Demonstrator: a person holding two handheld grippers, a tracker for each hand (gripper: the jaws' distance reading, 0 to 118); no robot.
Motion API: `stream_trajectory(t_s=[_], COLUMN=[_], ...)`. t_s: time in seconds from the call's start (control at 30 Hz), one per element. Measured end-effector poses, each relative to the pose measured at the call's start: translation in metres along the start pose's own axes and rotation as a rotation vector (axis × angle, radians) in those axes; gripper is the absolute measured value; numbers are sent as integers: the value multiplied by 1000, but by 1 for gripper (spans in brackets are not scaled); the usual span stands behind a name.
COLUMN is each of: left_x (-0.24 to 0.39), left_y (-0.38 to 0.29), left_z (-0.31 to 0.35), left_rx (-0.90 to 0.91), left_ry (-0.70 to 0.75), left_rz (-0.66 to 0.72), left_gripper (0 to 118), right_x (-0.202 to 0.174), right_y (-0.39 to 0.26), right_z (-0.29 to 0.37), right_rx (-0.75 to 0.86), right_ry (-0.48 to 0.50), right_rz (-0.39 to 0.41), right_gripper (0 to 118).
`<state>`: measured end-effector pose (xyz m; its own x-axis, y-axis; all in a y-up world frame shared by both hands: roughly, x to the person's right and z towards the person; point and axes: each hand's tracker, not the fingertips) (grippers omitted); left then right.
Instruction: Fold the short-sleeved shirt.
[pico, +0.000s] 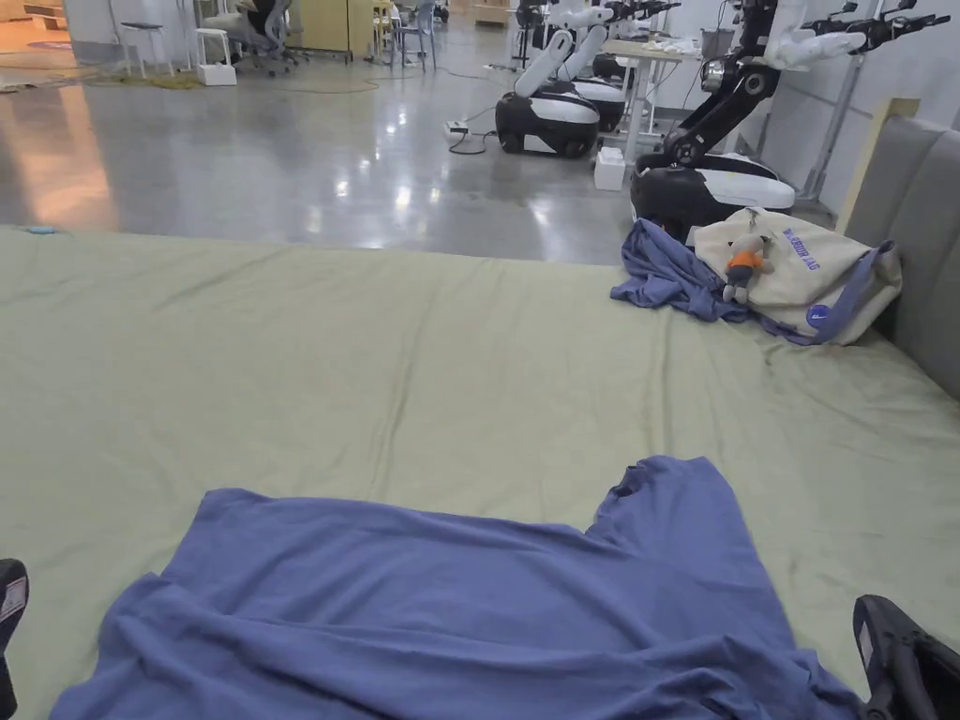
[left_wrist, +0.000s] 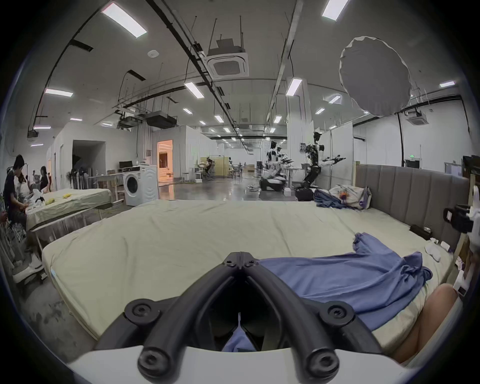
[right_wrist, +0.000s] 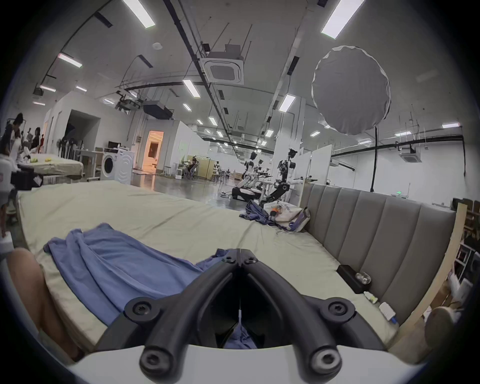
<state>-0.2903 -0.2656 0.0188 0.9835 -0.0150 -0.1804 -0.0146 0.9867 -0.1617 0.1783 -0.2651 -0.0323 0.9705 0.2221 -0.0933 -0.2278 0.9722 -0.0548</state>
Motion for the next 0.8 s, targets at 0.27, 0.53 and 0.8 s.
stream_trajectory(t_s=[0.27, 0.53, 0.8], left_x=[-13, -32, -26], left_y=[24, 45, 2], left_z=[-53, -249, -362], left_rx=[-91, -510, -808], left_ry=[-109, -459, -426], left_rz=[-86, -151, -176], left_gripper=[0, 49, 101], right_x=[18, 14, 18], right_y=[-1, -2, 5], right_z=[-6, -13, -20], right_rx=[-30, -78, -103], right_ry=[51, 92, 104], right_rz=[-127, -130, -86], right_gripper=[2, 2, 2])
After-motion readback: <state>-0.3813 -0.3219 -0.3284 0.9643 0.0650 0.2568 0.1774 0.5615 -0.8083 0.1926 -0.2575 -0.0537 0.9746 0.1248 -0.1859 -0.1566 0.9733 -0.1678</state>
